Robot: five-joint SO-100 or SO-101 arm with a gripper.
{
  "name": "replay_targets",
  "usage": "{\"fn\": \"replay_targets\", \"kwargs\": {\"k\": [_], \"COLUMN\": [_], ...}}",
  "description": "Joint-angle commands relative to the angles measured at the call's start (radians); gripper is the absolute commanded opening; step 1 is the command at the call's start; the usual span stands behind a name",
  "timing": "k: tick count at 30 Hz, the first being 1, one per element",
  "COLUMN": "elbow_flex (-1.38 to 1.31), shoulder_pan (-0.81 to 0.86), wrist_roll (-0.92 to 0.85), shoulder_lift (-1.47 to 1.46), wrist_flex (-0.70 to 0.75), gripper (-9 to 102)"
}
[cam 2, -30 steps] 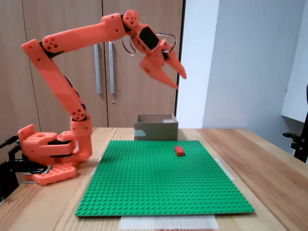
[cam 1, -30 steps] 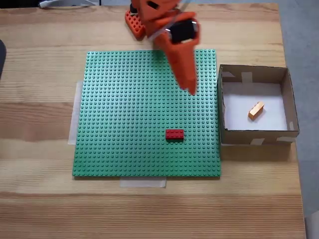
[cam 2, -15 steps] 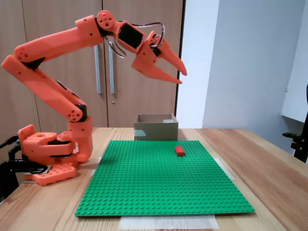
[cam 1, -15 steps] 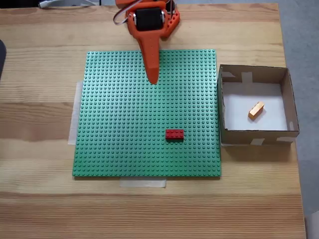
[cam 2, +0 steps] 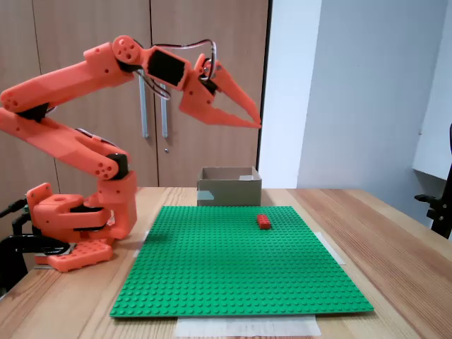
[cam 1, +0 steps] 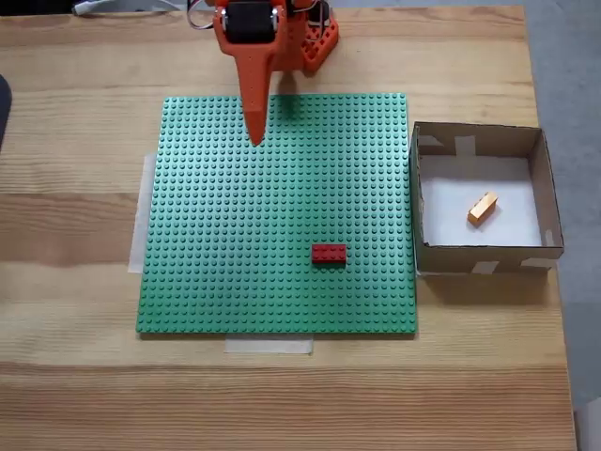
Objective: Pick the yellow lego block and put it in the box.
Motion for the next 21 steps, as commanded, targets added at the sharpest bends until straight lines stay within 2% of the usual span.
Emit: {"fn": "replay_targets", "kwargs": {"k": [1,13,21], "elbow_flex": [0.034,0.331,0.580], "shoulder_pan": [0.020,0.054,0.077], "wrist_roll": [0.005,0.000,-0.026], "shoulder_lift": [0.061,0.284,0.506], "wrist_flex": [-0.014,-0.069,-0.014], "gripper": [-1,-1,-1]}}
